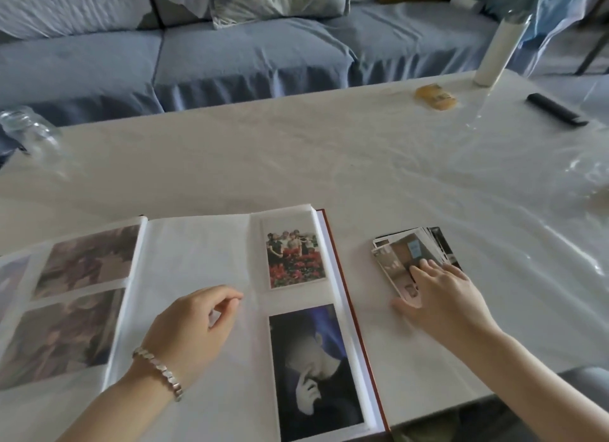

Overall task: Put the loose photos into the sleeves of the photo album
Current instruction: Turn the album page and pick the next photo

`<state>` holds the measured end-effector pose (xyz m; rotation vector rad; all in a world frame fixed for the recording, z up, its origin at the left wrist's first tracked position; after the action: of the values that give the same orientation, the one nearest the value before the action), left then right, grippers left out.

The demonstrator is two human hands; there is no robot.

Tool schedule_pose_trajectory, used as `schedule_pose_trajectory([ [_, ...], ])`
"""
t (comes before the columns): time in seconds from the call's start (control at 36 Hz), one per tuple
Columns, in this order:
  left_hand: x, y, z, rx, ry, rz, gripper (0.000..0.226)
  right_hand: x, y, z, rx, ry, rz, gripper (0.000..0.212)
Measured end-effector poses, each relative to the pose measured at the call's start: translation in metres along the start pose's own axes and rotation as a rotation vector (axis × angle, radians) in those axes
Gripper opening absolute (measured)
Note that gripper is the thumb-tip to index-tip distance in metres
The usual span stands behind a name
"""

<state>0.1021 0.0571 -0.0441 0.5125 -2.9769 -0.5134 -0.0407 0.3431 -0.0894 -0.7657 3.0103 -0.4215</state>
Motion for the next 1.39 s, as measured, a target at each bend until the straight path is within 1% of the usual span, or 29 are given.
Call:
schedule_pose_trajectory([
  [0.03, 0.0, 0.0, 0.0, -0.003, -0.004, -0.007, 0.022, -0.001, 0.0, -0.001, 0.001, 0.002, -0.008, 0.034],
  [0.11, -0.001, 0.0, 0.004, -0.001, -0.02, -0.016, 0.009, -0.002, -0.004, -0.006, 0.032, 0.018, -0.023, 0.027],
  [0.19, -0.001, 0.002, 0.008, 0.018, -0.046, -0.009, 0.011, -0.004, -0.007, -0.013, 0.071, -0.004, 0.014, 0.025],
  [0.31, 0.0, 0.008, 0.009, 0.01, -0.074, -0.01, 0.013, -0.007, -0.008, -0.02, 0.064, -0.06, 0.069, 0.032],
  [0.36, 0.001, 0.01, 0.01, 0.005, -0.092, -0.008, 0.015, -0.007, -0.01, -0.023, 0.031, -0.041, 0.125, 0.029],
  [0.39, 0.001, 0.01, 0.01, -0.006, -0.094, -0.008, 0.015, -0.007, -0.011, -0.023, 0.023, -0.003, 0.139, 0.024],
  [0.44, 0.0, 0.011, 0.011, -0.026, -0.104, -0.002, 0.016, -0.008, -0.016, -0.025, 0.079, 0.167, 0.083, 0.02],
  [0.5, -0.001, 0.014, 0.012, -0.067, -0.137, -0.003, 0.016, -0.011, -0.029, -0.031, 0.178, 0.4, -0.074, 0.022],
  [0.56, -0.001, 0.021, 0.011, -0.217, -0.171, -0.05, 0.008, -0.01, -0.051, -0.037, 0.239, 0.482, -0.246, 0.029],
  [0.58, -0.002, 0.025, 0.009, -0.349, -0.201, -0.096, 0.009, -0.01, -0.063, -0.038, 0.275, 0.49, -0.311, 0.032],
  [0.64, -0.002, 0.034, 0.004, -0.635, -0.29, -0.163, 0.027, -0.009, -0.087, -0.036, 0.353, 0.448, -0.411, 0.035],
  [0.69, -0.002, 0.042, -0.002, -0.802, -0.35, -0.199, 0.034, -0.008, -0.108, -0.029, 0.419, 0.386, -0.52, 0.037],
  [0.75, -0.004, 0.046, -0.01, -0.885, -0.305, -0.242, 0.025, -0.007, -0.128, -0.021, 0.476, 0.316, -0.602, 0.029],
  [0.81, -0.004, 0.04, -0.015, -0.923, -0.176, -0.349, 0.013, -0.006, -0.146, -0.014, 0.522, 0.199, -0.643, 0.028],
  [0.83, -0.004, 0.036, -0.018, -0.906, -0.121, -0.399, 0.014, -0.006, -0.154, -0.013, 0.541, 0.131, -0.648, 0.031],
  [0.89, -0.004, 0.018, -0.017, -0.771, -0.036, -0.445, 0.018, -0.006, -0.169, -0.013, 0.576, 0.02, -0.623, 0.048],
  [0.92, -0.004, 0.008, -0.019, -0.667, -0.011, -0.447, 0.018, -0.006, -0.174, -0.014, 0.62, 0.006, -0.598, 0.054],
  [0.94, -0.004, 0.0, -0.022, -0.574, -0.007, -0.434, 0.023, -0.006, -0.179, -0.015, 0.678, 0.012, -0.564, 0.055],
  [0.97, -0.005, -0.009, -0.026, -0.498, -0.025, -0.401, 0.028, -0.004, -0.182, -0.016, 0.735, 0.032, -0.524, 0.05],
  [1.0, -0.006, -0.016, -0.031, -0.433, -0.058, -0.357, 0.026, -0.002, -0.186, -0.019, 0.779, 0.056, -0.478, 0.044],
  [1.03, -0.008, -0.02, -0.036, -0.36, -0.104, -0.303, 0.019, 0.002, -0.189, -0.021, 0.811, 0.063, -0.428, 0.042],
  [1.08, -0.013, -0.028, -0.046, -0.24, -0.18, -0.179, 0.01, 0.012, -0.197, -0.026, 0.844, -0.057, -0.32, 0.053],
  [1.11, -0.015, -0.03, -0.053, -0.207, -0.2, -0.138, 0.008, 0.017, -0.201, -0.028, 0.846, -0.14, -0.29, 0.053],
  [1.14, -0.017, -0.034, -0.057, -0.165, -0.211, -0.114, 0.01, 0.021, -0.206, -0.028, 0.847, -0.222, -0.29, 0.045],
  [1.17, -0.019, -0.038, -0.062, -0.147, -0.2, -0.101, 0.011, 0.024, -0.211, -0.028, 0.832, -0.292, -0.303, 0.031],
  [1.19, -0.02, -0.044, -0.066, -0.146, -0.188, -0.108, 0.009, 0.026, -0.217, -0.027, 0.809, -0.338, -0.318, 0.019],
  [1.22, -0.022, -0.05, -0.069, -0.15, -0.173, -0.123, 0.007, 0.027, -0.222, -0.026, 0.78, -0.363, -0.334, 0.013],
  [1.31, -0.031, -0.067, -0.077, -0.169, -0.088, -0.199, 0.013, 0.026, -0.235, -0.018, 0.771, -0.387, -0.35, 0.011],
  [1.39, -0.041, -0.082, -0.082, -0.223, 0.088, -0.326, 0.025, 0.026, -0.247, -0.012, 0.898, -0.302, -0.311, 0.013],
])
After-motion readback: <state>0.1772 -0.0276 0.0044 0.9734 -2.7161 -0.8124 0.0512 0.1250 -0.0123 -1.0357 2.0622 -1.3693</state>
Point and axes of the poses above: each hand's wrist, its own x-axis towards the middle knuckle, its own z-axis out of the palm, y = z × x, the point moved 1 cm from there along x, towards the middle knuckle, and after that the axes turned 14 degrees about x, right-handed, at the moved point
